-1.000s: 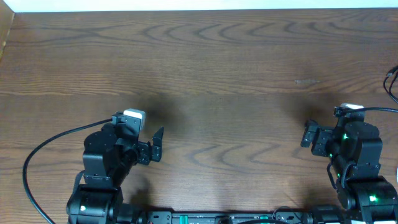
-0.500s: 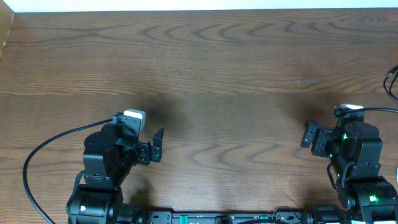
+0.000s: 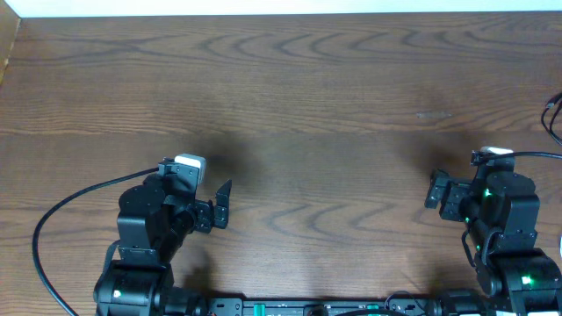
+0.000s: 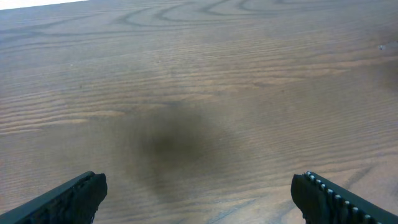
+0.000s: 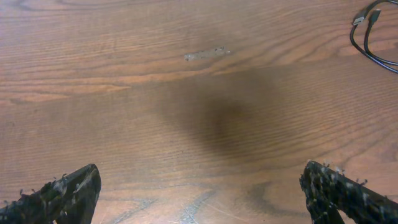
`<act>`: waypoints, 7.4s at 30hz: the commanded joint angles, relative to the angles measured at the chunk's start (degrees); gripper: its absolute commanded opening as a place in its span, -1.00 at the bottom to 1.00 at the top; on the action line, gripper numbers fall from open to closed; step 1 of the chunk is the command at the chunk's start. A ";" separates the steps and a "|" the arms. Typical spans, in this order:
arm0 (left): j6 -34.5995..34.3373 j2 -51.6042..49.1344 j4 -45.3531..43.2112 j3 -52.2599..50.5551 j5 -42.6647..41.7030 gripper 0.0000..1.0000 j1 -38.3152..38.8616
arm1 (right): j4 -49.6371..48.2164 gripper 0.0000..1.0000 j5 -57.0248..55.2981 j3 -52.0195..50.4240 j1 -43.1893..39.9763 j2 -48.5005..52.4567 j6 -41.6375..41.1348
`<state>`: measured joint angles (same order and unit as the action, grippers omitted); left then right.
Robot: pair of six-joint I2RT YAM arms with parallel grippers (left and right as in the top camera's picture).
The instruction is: Untangle cables
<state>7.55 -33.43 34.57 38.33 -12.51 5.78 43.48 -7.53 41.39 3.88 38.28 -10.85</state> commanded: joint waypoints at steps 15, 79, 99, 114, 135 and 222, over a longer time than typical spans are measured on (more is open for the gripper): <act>0.55 16.35 19.71 -0.02 4.00 0.99 -1.05 | 0.07 0.98 -0.92 -0.37 0.20 -0.02 0.22; 0.37 33.33 -18.93 -33.35 4.22 0.99 -4.74 | 0.09 0.99 -0.92 -0.37 0.20 -0.02 0.22; 0.35 33.33 -36.20 -38.10 4.61 0.99 -4.74 | 0.07 0.98 -0.92 -0.37 0.20 -0.02 0.22; 0.13 33.35 -30.95 -38.10 5.88 0.99 -4.74 | 0.09 0.98 -0.92 -0.37 0.20 -0.02 0.22; -1.75 33.35 -30.77 -38.10 8.09 1.00 -4.74 | 0.09 0.99 -0.92 -0.37 0.20 -0.02 0.22; -5.66 33.16 -30.53 -38.10 11.56 0.99 -4.74 | -16.39 0.98 1.05 -24.30 -2.93 -32.57 0.68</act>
<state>1.52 -0.54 1.69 1.10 -2.61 1.28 27.59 -7.31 18.57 1.39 8.25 -10.81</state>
